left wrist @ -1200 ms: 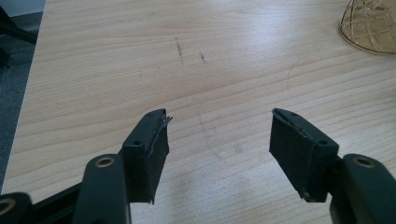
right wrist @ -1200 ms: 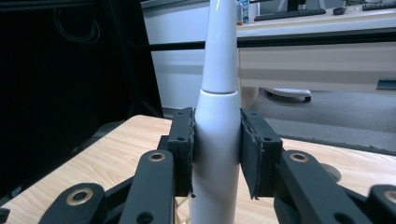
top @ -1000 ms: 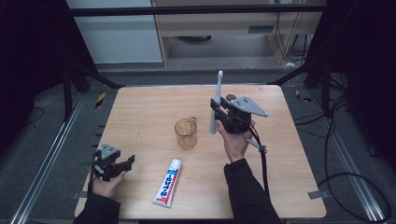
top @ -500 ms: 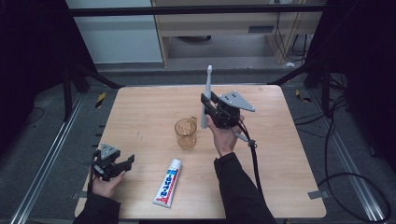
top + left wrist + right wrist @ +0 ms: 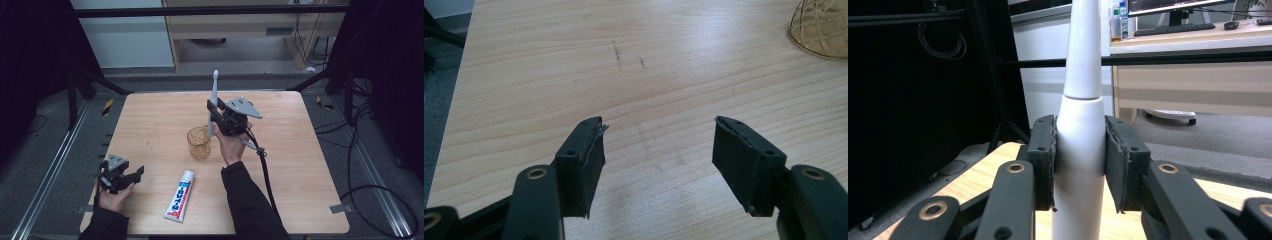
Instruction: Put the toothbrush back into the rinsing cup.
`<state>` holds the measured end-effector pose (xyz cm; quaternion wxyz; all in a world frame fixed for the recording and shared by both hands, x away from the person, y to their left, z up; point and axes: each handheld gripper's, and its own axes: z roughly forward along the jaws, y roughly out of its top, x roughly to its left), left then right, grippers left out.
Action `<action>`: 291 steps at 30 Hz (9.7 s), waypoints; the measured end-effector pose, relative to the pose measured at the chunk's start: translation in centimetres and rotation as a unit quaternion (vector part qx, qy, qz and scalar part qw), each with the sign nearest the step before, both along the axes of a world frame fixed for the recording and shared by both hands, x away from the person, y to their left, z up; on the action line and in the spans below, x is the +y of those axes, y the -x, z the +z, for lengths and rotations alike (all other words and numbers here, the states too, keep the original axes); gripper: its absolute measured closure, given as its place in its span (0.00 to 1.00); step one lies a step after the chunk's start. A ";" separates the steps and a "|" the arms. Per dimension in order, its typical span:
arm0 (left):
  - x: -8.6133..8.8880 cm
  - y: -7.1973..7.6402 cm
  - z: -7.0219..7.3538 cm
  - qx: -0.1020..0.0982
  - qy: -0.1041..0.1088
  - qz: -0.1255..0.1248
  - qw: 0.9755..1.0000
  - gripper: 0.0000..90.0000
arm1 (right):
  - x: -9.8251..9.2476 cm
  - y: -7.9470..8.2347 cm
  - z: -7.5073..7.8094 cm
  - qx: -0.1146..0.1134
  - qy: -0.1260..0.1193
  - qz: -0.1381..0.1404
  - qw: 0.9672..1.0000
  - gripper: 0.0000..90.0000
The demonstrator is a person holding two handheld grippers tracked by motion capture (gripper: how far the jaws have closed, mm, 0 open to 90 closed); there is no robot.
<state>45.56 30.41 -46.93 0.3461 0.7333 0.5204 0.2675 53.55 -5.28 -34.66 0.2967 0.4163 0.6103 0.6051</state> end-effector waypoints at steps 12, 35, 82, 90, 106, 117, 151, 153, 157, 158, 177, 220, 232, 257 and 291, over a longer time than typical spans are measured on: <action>0.0 0.0 0.0 0.001 0.000 0.000 1.000 0.41 | 1.2 -0.5 -0.7 0.004 0.002 0.009 1.000 0.75; 0.0 0.0 0.0 0.000 -0.002 0.000 1.000 0.41 | 2.8 -0.9 -2.9 0.016 0.024 0.017 0.999 0.75; -0.1 0.0 0.0 0.000 -0.003 -0.001 1.000 0.41 | 2.7 -0.7 -8.0 0.063 0.045 0.021 0.997 0.75; -0.1 0.0 0.0 0.000 -0.002 -0.002 1.000 0.41 | 2.6 -0.7 -8.5 0.074 0.057 0.025 0.995 0.75; -0.1 0.0 -0.1 0.001 -0.002 -0.003 1.000 0.41 | 2.4 -0.7 -9.1 0.081 0.066 0.028 0.994 0.75; -0.1 0.0 0.0 0.000 -0.002 -0.003 1.000 0.41 | 2.4 -0.6 -9.0 0.079 0.069 0.039 0.994 0.71; -0.2 0.1 0.1 -0.001 0.000 -0.005 1.000 0.41 | 2.7 -0.1 -8.6 0.079 0.079 0.058 0.992 0.46; -0.2 0.1 0.1 -0.002 0.000 -0.005 1.000 0.41 | 2.8 0.0 -8.6 0.079 0.082 0.059 0.992 0.42; -0.2 0.1 0.2 -0.003 0.002 -0.007 1.000 0.41 | 2.9 0.2 -8.4 0.080 0.089 0.067 0.991 0.36; -0.2 0.2 0.2 -0.003 0.002 -0.007 1.000 0.42 | 2.8 0.4 -8.3 0.081 0.091 0.068 0.990 0.35; -0.7 0.6 0.7 -0.005 0.008 -0.017 1.000 0.57 | -3.1 4.0 -5.9 0.098 0.125 0.073 0.985 0.25; -5.1 2.3 1.0 0.044 0.010 -0.111 0.993 0.72 | -18.2 6.9 -9.1 0.142 0.177 -0.038 0.973 0.25; -6.2 3.4 0.1 0.091 -0.002 -0.137 0.986 0.85 | -19.3 7.9 -10.6 0.157 0.188 -0.047 0.968 0.25; -8.7 5.5 -0.9 0.134 -0.023 -0.218 0.966 1.00 | -20.0 8.9 -12.1 0.168 0.190 -0.049 0.966 0.25; -13.4 5.5 -1.1 0.121 -0.024 -0.277 0.953 1.00 | -20.0 8.6 -12.5 0.175 0.191 -0.050 0.964 0.25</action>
